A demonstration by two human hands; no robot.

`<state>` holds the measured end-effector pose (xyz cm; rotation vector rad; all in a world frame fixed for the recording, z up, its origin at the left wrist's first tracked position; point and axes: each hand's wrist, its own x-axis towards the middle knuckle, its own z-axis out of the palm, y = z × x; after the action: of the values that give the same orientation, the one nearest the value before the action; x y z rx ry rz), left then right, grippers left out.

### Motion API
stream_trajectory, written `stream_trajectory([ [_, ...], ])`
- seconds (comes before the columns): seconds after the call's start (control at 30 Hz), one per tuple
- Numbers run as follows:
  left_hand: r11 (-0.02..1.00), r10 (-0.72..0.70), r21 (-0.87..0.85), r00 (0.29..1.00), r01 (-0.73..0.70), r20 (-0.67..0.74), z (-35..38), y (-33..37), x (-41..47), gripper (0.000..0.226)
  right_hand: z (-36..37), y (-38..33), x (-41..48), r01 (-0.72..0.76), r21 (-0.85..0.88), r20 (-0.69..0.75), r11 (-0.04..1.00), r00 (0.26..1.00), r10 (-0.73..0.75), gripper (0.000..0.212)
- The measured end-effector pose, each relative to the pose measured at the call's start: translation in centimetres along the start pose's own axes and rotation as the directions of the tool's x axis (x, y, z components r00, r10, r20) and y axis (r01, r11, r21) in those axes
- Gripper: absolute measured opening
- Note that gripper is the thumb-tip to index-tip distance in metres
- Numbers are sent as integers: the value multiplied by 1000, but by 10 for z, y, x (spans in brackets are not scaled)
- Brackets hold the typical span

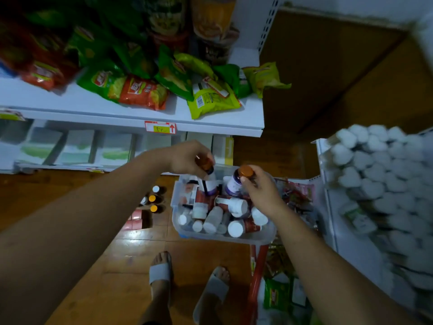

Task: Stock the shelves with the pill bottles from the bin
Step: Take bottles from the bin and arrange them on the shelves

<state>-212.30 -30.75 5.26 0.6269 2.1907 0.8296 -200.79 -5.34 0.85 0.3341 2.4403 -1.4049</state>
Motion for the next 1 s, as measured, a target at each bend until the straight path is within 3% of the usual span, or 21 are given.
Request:
stream_trajectory([
  [0.1, 908, 3, -416, 994, -50, -111, -20, 41, -18, 45, -32, -48, -34, 10, 283, -89, 959, 996, 16, 24],
  [0.2, 591, -27, -795, 982, -135, -187, -24, 97, -36, 47, -62, -99, -71, 60, 684, -179, 727, 980, 87, 26],
  [0.3, 278, -11, -936, 974, -215, -227, -18, 166, -51, 48, -94, -147, -112, 160, 880, -261, 448, 950, 173, 39],
  [0.4, 145, 55, -973, 983, -182, -176, -10, 235, -65, 41, -121, -180, -146, 175, 933, -274, 313, 911, 308, 64],
  [0.57, 128, 158, -992, 987, -2, 19, 5, 318, -93, 58, -154, -217, -219, 243, 947, -310, 211, 862, 401, 76],
  [0.73, 117, 315, -969, 917, 217, 243, 12, 366, -136, 53, -162, -244, -312, 432, 891, -448, 140, 786, 426, 56],
  [0.83, 204, 434, -953, 852, 223, 292, 22, 384, -160, 58, -149, -249, -360, 510, 830, -553, 226, 698, 456, 36],
  [1.0, 393, 561, -911, 751, 126, 347, 59, 418, -193, 53, -118, -251, -440, 629, 649, -750, 428, 435, 498, 29],
])
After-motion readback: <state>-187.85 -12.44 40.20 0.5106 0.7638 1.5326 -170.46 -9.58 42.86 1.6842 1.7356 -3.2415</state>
